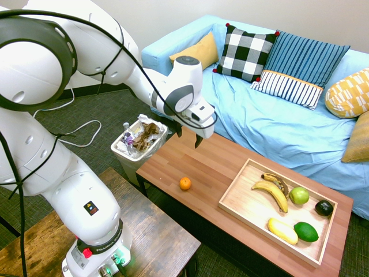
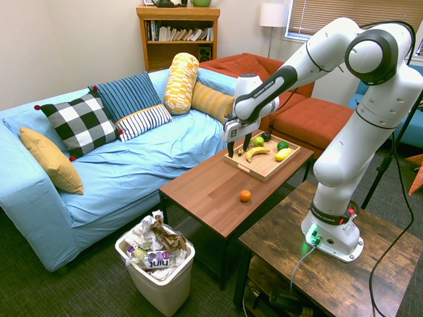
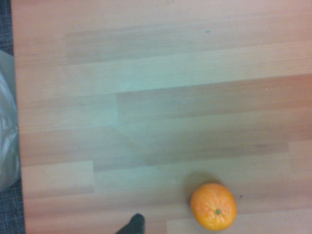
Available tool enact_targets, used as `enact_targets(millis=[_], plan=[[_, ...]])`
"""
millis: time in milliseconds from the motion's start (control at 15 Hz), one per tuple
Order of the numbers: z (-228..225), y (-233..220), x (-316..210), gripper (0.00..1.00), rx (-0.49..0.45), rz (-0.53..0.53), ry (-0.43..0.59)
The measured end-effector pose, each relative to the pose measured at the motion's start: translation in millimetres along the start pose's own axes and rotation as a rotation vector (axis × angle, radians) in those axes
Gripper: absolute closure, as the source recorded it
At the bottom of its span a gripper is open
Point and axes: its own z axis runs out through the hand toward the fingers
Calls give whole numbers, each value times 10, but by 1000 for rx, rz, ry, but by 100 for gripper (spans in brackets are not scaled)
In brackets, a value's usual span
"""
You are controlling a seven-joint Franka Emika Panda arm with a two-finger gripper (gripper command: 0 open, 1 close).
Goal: Put the tangerine in the tray
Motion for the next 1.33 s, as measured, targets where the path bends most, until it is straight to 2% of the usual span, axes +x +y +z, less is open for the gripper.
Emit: enact_targets(millis=[733, 1333], plan=[[1336, 265, -176, 0, -76, 70, -8], [2005, 375, -181, 0, -101, 110, -43]])
